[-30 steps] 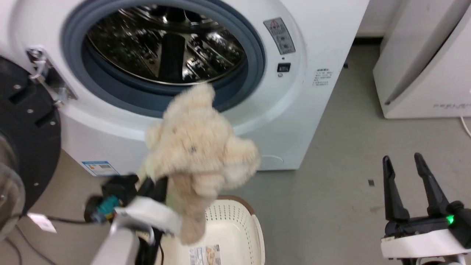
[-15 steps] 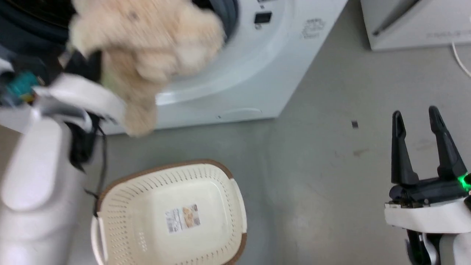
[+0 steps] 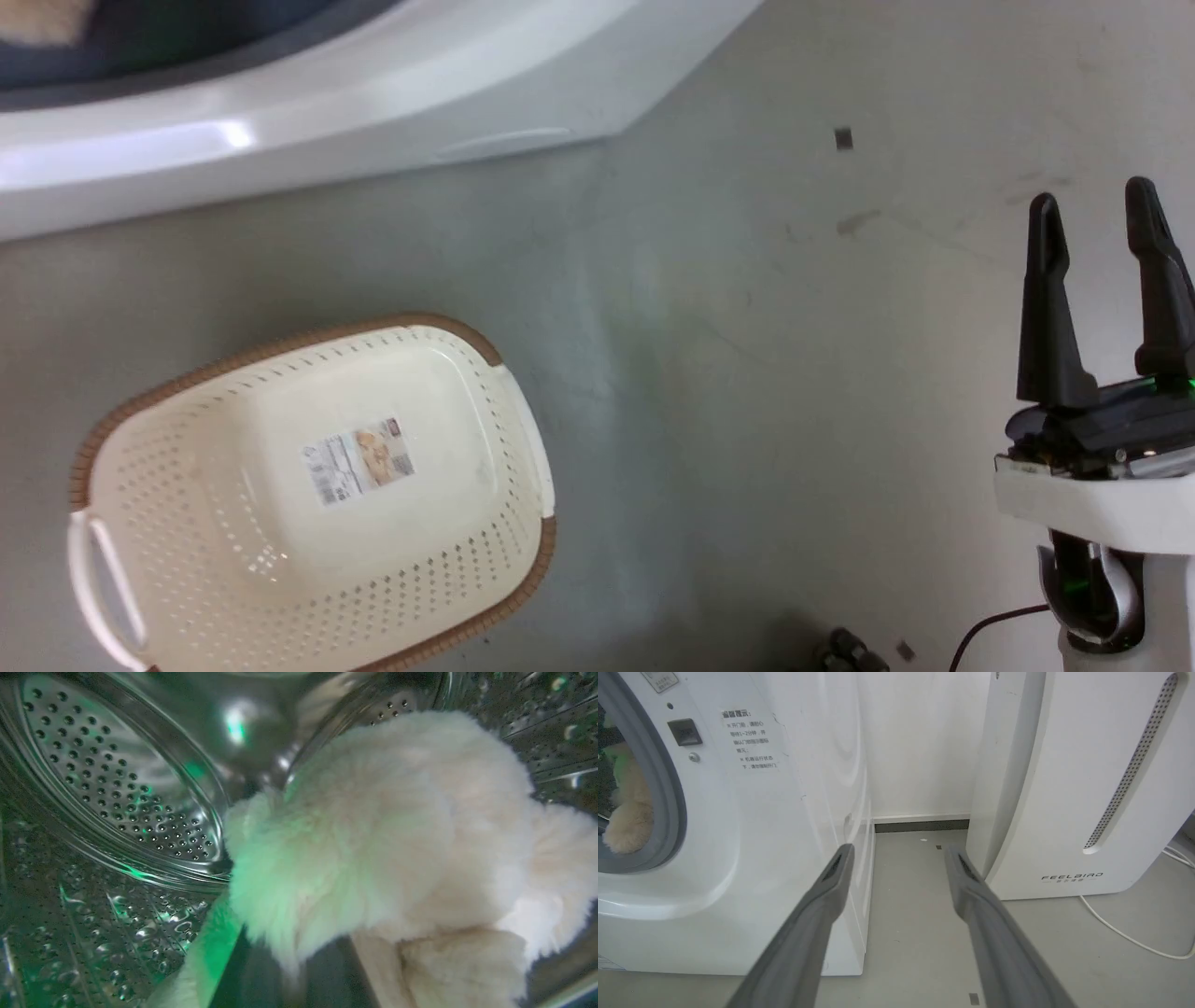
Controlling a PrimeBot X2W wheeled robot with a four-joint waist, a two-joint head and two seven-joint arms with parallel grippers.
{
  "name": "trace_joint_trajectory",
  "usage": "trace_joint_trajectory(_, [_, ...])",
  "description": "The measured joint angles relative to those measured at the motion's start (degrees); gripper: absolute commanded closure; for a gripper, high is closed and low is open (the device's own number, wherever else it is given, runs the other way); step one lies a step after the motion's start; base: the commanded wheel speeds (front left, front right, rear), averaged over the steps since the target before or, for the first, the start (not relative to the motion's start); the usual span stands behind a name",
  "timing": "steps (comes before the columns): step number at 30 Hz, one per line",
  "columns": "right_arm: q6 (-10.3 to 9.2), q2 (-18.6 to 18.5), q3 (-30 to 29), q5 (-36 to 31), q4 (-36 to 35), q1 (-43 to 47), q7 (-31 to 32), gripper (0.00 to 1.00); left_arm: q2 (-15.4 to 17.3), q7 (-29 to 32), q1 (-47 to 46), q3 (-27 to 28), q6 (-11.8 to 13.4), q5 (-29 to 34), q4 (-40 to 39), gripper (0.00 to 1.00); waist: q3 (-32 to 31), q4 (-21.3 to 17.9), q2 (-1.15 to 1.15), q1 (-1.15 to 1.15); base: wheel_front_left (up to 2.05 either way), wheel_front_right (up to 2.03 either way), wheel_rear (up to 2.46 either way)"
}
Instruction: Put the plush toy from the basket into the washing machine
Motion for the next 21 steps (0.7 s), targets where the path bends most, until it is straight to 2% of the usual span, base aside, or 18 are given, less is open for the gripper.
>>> trace_joint_trajectory(9, [0.0, -0.01, 1.62, 1.43, -0.57, -1.54, 0.0, 0.0, -0.08, 0.74, -12.97, -3.68, -0.3, 3.28, 12.37, 1.0, 6.75, -2.49, 0.0, 0.0, 0.0, 0.0, 0.0])
trace_joint_trajectory(14, [0.0, -0.01, 1.72, 1.75, -0.67, -2.08, 0.0, 0.0, -0.14, 1.6, -15.3, -6.78, -1.01, 4.22, 18.18, 1.0, 8.7, -3.02, 0.0, 0.0, 0.0, 0.0, 0.0])
trace_joint_trajectory(21, [0.0, -0.01, 1.7, 1.89, -0.41, -2.21, 0.0, 0.0, -0.53, 0.99, -16.96, -11.98, -1.51, 3.57, 22.48, 1.0, 8.91, -2.25, 0.0, 0.0, 0.0, 0.0, 0.0])
